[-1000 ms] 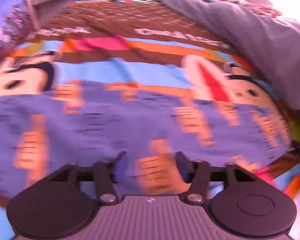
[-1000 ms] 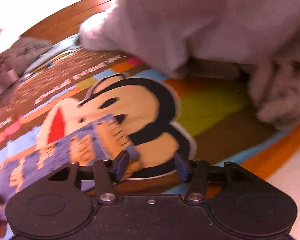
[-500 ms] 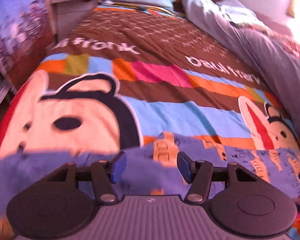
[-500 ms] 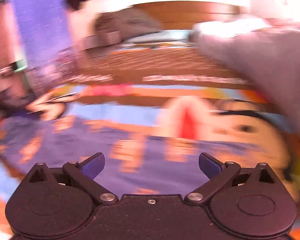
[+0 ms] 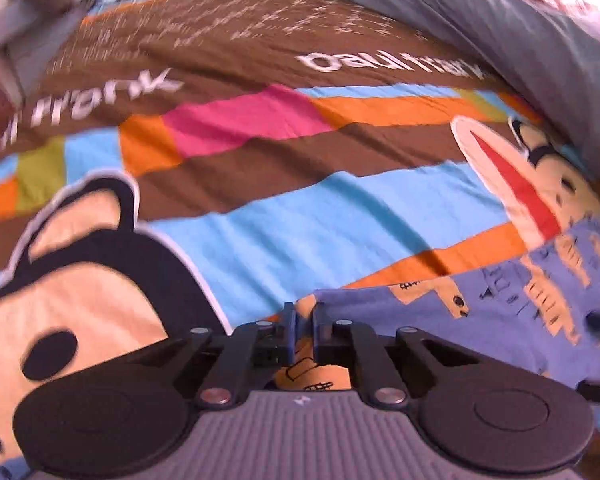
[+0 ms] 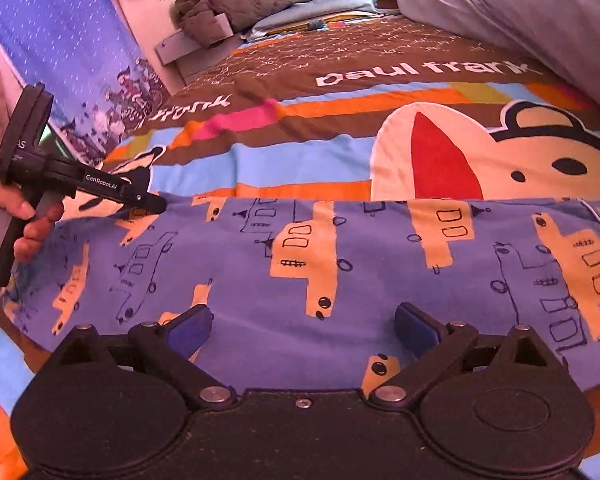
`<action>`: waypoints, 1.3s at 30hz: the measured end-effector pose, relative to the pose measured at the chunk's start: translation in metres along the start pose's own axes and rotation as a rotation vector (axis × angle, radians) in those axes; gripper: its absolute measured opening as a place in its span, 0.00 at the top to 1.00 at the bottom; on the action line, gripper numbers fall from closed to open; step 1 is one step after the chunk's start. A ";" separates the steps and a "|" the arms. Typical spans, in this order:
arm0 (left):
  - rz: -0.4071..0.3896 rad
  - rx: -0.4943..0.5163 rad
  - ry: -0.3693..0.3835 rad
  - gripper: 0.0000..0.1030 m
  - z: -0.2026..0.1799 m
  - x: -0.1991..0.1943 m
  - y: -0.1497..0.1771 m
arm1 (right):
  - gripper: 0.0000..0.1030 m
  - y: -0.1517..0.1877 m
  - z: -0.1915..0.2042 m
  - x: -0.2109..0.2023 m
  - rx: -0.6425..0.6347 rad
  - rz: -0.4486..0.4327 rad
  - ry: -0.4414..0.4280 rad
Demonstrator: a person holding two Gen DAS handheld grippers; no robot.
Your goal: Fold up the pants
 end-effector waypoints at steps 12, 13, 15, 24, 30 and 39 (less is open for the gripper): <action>-0.215 0.114 -0.272 0.85 -0.025 0.013 0.011 | 0.04 0.003 -0.002 -0.007 0.011 0.003 0.028; -0.217 0.078 -0.264 0.82 -0.024 0.007 0.011 | 0.05 0.003 -0.003 -0.008 0.014 0.000 0.030; -0.247 -0.004 -0.227 0.59 -0.022 -0.015 0.016 | 0.07 0.003 -0.008 -0.012 0.050 -0.026 0.025; -0.153 -0.087 -0.186 0.43 0.009 -0.066 0.104 | 0.11 0.012 -0.138 -0.051 0.321 -0.076 0.197; -0.083 -0.166 -0.257 0.41 0.021 -0.093 0.103 | 0.01 0.030 -0.196 -0.101 0.487 -0.215 0.311; 0.051 0.081 -0.048 0.22 -0.122 -0.043 0.073 | 0.04 0.074 -0.173 -0.116 0.470 -0.167 0.314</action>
Point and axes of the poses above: each gripper's, at about its wrist camera, not at the fingertips, and x roughly the way its jaws point, z to its left, y to its underside, the point moved 6 cm from there along x, roughly the way its jaws point, and after that the axes turned 11 degrees about -x, right-handed, at the moved point
